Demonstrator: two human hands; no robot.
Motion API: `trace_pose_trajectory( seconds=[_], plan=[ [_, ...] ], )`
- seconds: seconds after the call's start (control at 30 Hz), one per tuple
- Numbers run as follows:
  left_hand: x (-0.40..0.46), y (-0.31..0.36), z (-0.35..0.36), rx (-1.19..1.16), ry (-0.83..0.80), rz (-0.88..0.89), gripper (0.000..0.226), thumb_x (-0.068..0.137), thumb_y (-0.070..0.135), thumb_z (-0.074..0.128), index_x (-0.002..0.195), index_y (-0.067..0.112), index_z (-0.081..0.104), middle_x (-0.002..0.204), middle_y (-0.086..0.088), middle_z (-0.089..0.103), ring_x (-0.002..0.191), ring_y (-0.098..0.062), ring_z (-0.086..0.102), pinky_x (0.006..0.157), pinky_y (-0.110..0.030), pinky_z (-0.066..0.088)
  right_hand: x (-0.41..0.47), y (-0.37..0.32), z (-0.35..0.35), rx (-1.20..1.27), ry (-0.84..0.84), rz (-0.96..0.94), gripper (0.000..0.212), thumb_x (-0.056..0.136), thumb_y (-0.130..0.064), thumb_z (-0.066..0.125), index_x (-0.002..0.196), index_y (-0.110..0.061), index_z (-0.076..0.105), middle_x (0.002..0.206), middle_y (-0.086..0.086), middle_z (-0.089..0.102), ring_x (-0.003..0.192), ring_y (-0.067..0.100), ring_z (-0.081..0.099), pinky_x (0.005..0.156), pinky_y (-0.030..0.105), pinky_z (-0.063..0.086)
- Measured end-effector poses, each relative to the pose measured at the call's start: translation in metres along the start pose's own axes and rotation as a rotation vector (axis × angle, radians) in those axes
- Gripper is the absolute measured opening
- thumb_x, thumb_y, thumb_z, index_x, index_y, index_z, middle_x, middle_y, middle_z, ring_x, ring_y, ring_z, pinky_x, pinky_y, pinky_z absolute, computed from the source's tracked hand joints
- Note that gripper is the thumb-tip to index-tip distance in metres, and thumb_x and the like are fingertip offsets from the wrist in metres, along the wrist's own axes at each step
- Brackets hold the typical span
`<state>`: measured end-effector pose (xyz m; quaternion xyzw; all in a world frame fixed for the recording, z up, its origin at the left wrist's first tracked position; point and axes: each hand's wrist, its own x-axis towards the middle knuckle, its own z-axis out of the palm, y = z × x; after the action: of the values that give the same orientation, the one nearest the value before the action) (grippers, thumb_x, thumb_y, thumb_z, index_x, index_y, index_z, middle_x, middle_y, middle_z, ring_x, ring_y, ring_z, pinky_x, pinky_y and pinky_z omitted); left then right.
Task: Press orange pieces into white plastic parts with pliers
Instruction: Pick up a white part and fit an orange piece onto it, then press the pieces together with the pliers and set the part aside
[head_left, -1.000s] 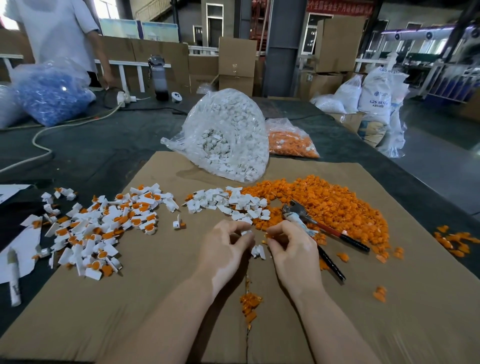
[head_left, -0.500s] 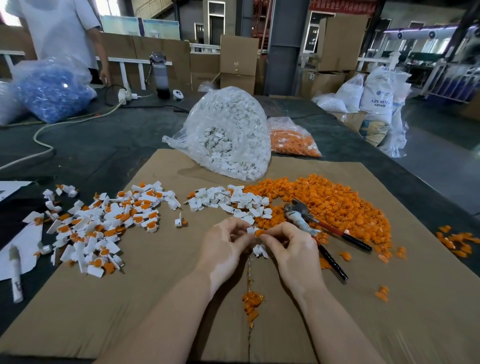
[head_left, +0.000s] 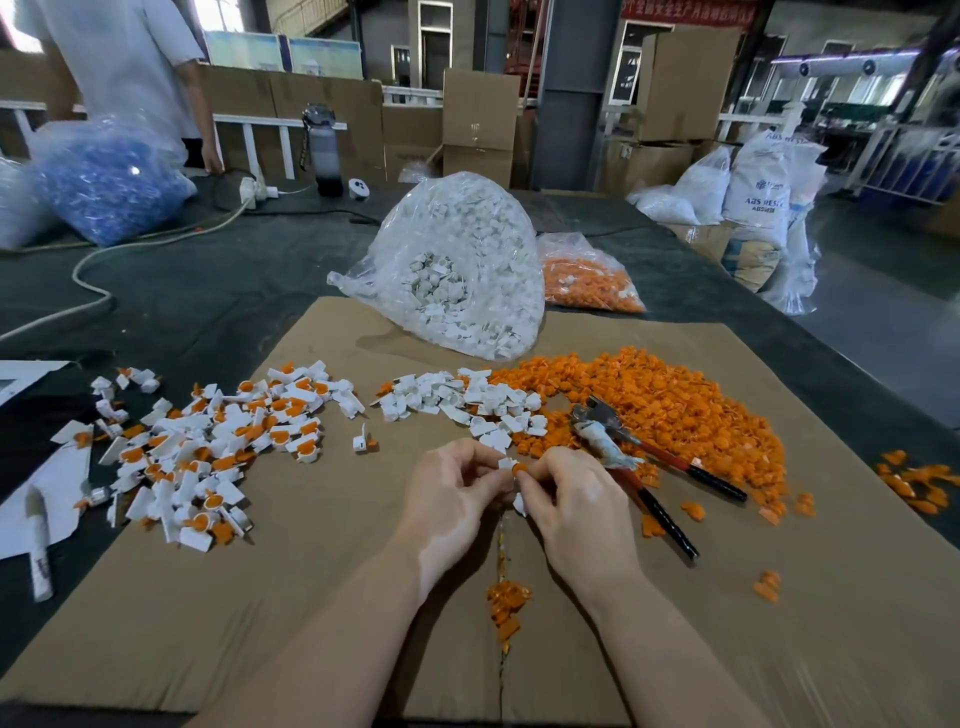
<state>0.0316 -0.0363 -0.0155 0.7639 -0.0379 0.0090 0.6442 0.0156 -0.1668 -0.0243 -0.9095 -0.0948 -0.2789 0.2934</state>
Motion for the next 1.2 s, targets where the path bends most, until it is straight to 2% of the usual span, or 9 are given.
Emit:
trace_pose_trajectory(
  seconds=[0.17,0.27,0.33,0.5,0.6,0.77,0.97,1.1,1.2],
  plan=[
    [0.000,0.001,0.000,-0.015,0.009,-0.007,0.005,0.086,0.001,0.062,0.085,0.006,0.064,0.073,-0.014,0.066,0.062,-0.012,0.063,0.059,-0.017,0.050,0.001,0.002,0.001,0.038,-0.034,0.021,0.013,0.083,-0.019,0.069,0.074,-0.012,0.064,0.072,-0.004,0.062,0.074,0.013,0.055,0.061,0.026,0.042],
    [0.001,0.003,-0.001,-0.035,0.045,-0.007,0.010,0.088,0.003,0.059,0.085,0.011,0.064,0.073,-0.008,0.062,0.070,-0.018,0.061,0.071,-0.031,0.051,0.001,0.001,-0.001,0.145,-0.035,0.040,0.010,0.079,-0.023,0.073,0.081,-0.016,0.066,0.077,-0.009,0.061,0.073,0.005,0.054,0.064,0.020,0.045],
    [0.001,0.004,-0.001,-0.037,0.045,-0.007,0.011,0.089,0.004,0.058,0.086,0.012,0.066,0.074,-0.005,0.063,0.073,-0.018,0.061,0.074,-0.033,0.051,0.002,0.000,-0.004,0.206,-0.009,0.041,0.017,0.075,-0.022,0.076,0.087,-0.017,0.066,0.081,-0.011,0.059,0.072,0.003,0.053,0.063,0.013,0.043],
    [0.000,0.005,-0.003,-0.007,0.027,0.014,0.010,0.089,0.005,0.059,0.090,0.012,0.067,0.075,-0.005,0.066,0.060,-0.002,0.060,0.060,-0.012,0.048,0.003,-0.003,-0.007,0.244,-0.050,-0.026,0.028,0.079,-0.015,0.072,0.106,-0.019,0.068,0.088,-0.013,0.055,0.079,0.003,0.052,0.070,0.020,0.047],
    [-0.002,0.006,-0.004,0.008,0.015,0.027,0.010,0.089,0.006,0.059,0.090,0.011,0.067,0.077,-0.009,0.068,0.060,-0.003,0.061,0.058,-0.011,0.048,0.003,-0.003,-0.007,0.250,-0.054,-0.029,0.024,0.083,-0.011,0.068,0.105,-0.020,0.070,0.088,-0.012,0.055,0.079,0.003,0.053,0.069,0.020,0.047],
    [-0.001,0.005,-0.002,-0.037,0.013,0.007,0.009,0.087,0.007,0.062,0.084,0.015,0.067,0.070,-0.007,0.066,0.061,-0.007,0.061,0.059,-0.015,0.050,0.003,-0.002,-0.007,0.261,-0.049,-0.012,0.021,0.082,-0.009,0.068,0.101,-0.017,0.071,0.088,-0.011,0.056,0.079,0.002,0.052,0.070,0.023,0.048],
    [0.001,0.003,-0.003,0.055,0.028,0.047,0.007,0.083,0.013,0.068,0.090,0.013,0.067,0.080,-0.017,0.065,0.071,-0.016,0.059,0.063,-0.018,0.047,0.003,-0.001,-0.005,0.248,-0.047,-0.016,0.022,0.082,-0.011,0.069,0.103,-0.016,0.070,0.090,-0.009,0.058,0.078,0.005,0.054,0.070,0.028,0.051],
    [0.003,0.004,-0.003,0.040,0.043,0.033,0.010,0.083,0.011,0.068,0.092,0.007,0.066,0.076,-0.013,0.065,0.069,-0.015,0.061,0.063,-0.017,0.047,0.004,0.000,-0.007,0.208,-0.005,0.038,0.027,0.083,-0.020,0.069,0.110,-0.015,0.067,0.099,-0.006,0.060,0.093,0.009,0.056,0.084,0.028,0.047],
    [0.005,0.004,-0.003,-0.058,0.030,-0.031,0.012,0.083,0.009,0.067,0.093,0.003,0.064,0.076,-0.018,0.064,0.063,-0.013,0.061,0.062,-0.021,0.051,0.007,0.005,-0.014,0.021,0.111,0.128,0.028,0.088,-0.023,0.062,0.114,-0.013,0.064,0.109,0.000,0.064,0.106,0.016,0.054,0.093,0.028,0.037]
  ],
)
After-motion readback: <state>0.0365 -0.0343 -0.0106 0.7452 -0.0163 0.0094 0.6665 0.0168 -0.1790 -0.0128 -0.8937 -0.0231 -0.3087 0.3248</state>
